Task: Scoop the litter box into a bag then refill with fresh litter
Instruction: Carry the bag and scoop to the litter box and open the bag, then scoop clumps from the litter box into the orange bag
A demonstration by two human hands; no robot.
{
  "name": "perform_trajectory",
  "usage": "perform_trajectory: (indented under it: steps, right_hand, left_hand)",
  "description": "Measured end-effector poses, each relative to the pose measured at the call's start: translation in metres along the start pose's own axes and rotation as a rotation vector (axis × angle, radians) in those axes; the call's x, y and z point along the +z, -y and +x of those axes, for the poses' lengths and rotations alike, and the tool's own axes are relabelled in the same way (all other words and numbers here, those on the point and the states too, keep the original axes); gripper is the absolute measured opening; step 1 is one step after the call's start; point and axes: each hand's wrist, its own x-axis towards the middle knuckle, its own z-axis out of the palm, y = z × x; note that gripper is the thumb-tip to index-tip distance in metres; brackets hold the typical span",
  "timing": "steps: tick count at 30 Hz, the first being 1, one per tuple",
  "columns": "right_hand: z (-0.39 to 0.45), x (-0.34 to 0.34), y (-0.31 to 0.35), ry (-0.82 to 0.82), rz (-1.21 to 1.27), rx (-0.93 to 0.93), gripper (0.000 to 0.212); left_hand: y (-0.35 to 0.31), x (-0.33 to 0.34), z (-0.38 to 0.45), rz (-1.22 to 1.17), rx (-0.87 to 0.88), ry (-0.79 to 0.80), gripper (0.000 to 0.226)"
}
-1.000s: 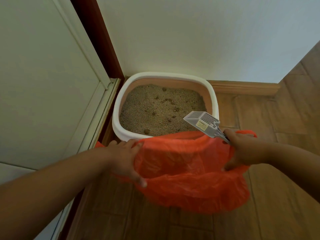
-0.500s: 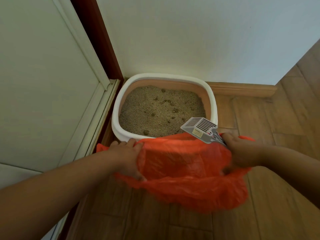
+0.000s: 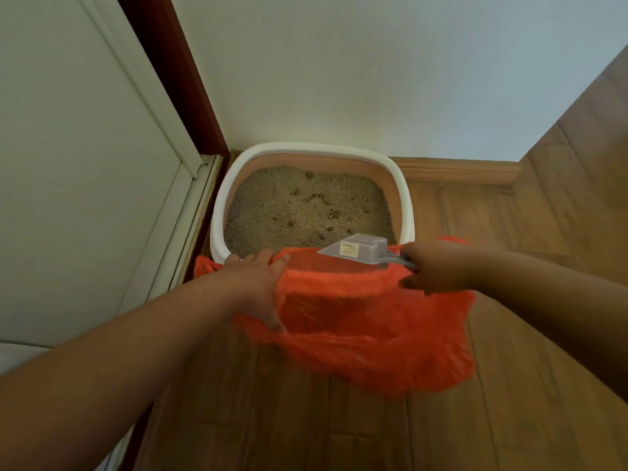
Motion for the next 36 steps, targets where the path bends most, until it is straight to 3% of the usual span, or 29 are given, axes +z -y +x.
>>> perform_trajectory:
  steps: [4,9,12,17,28,36]
  right_hand:
    - [0.014,-0.016,0.015,-0.125,0.146,0.054,0.026]
    - [0.021,-0.032,0.025,-0.134,0.473,0.066,0.011]
    - [0.041,-0.037,0.025,-0.135,0.509,0.133,0.012]
    - [0.067,-0.041,0.018,-0.134,0.62,0.235,0.034]
    - [0.124,-0.022,-0.007,-0.079,0.645,0.366,0.024]
    - [0.147,-0.015,0.0,-0.042,0.97,0.35,0.028]
  left_hand:
    - [0.003,0.002,0.001,-0.007,0.007,0.014,0.15]
    - [-0.001,0.0,-0.015,0.046,0.048,0.018,0.146]
    - [-0.008,-0.004,-0.019,0.093,0.114,0.022,0.141]
    - [-0.014,-0.005,-0.01,0.048,0.118,-0.05,0.134]
    - [0.007,0.002,0.0,-0.07,0.051,-0.128,0.133]
    - [0.015,0.005,0.017,-0.085,0.066,-0.15,0.133]
